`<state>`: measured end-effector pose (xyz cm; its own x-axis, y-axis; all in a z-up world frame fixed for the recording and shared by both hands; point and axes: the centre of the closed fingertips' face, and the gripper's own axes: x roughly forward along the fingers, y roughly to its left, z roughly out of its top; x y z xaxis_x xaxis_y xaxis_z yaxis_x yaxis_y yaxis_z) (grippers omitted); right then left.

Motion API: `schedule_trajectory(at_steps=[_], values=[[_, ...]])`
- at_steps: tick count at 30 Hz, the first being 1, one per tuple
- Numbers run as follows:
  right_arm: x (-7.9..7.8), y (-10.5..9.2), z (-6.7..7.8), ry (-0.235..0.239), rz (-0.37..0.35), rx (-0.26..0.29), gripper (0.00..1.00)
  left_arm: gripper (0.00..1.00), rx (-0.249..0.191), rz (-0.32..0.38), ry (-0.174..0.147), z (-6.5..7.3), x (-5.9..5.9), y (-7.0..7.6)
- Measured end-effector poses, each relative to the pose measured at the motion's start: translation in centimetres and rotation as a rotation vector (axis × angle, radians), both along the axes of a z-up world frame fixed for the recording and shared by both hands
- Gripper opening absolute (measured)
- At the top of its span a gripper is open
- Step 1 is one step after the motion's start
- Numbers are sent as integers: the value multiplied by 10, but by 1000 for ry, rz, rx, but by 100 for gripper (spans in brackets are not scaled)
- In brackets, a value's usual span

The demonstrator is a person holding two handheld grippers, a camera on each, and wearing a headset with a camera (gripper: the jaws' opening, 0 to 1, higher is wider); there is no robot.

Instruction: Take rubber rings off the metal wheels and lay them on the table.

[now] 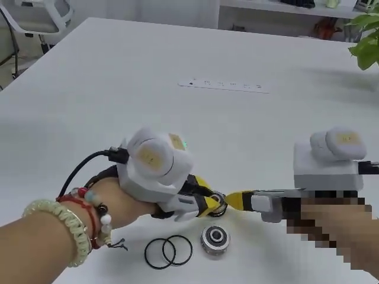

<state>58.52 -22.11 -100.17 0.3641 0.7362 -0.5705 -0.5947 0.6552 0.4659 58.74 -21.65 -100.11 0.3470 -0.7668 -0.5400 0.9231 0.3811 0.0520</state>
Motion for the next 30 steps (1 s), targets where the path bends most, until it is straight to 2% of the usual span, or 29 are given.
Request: schedule_trajectory(at_steps=[30], values=[[-1,5,5,-24,32,1,0,13,0,1,3,-1,0,0]])
